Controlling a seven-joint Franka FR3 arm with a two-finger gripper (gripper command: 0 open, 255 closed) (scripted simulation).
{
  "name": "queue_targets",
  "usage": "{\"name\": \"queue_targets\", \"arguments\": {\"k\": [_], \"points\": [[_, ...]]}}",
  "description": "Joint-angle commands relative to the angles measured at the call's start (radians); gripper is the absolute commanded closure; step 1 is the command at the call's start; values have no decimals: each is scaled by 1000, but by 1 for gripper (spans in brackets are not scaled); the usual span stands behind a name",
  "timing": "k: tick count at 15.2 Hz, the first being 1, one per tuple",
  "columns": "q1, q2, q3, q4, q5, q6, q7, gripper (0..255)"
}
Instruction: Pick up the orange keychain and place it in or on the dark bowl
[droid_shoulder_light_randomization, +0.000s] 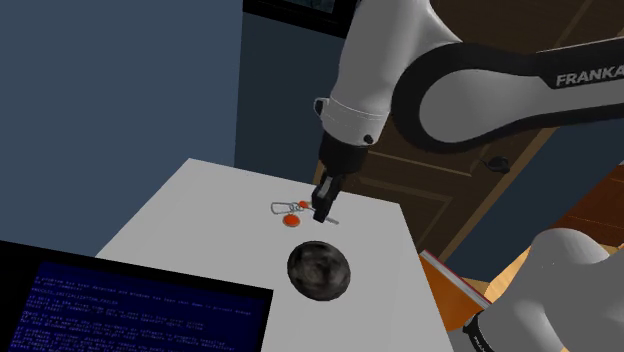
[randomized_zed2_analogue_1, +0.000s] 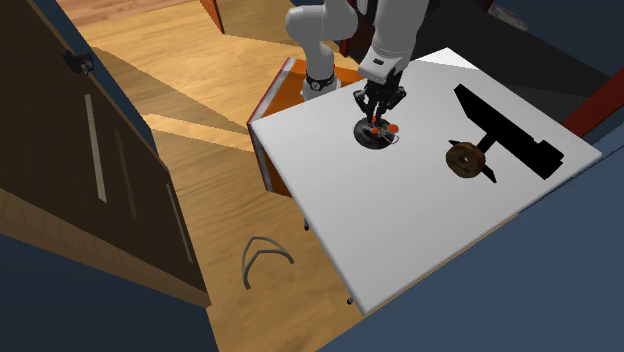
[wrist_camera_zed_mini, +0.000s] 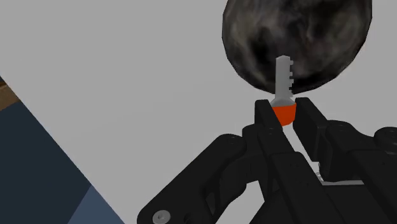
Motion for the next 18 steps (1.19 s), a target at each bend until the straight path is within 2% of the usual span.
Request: {"name": "queue_targets", "arguments": {"k": [1,5,18], "points": [[19,-70,10,-59,22,-9,13,255],[69,-227,31,-175,74,-46,47,255],[72,-154,61,-301,87,153,49,255]]}}
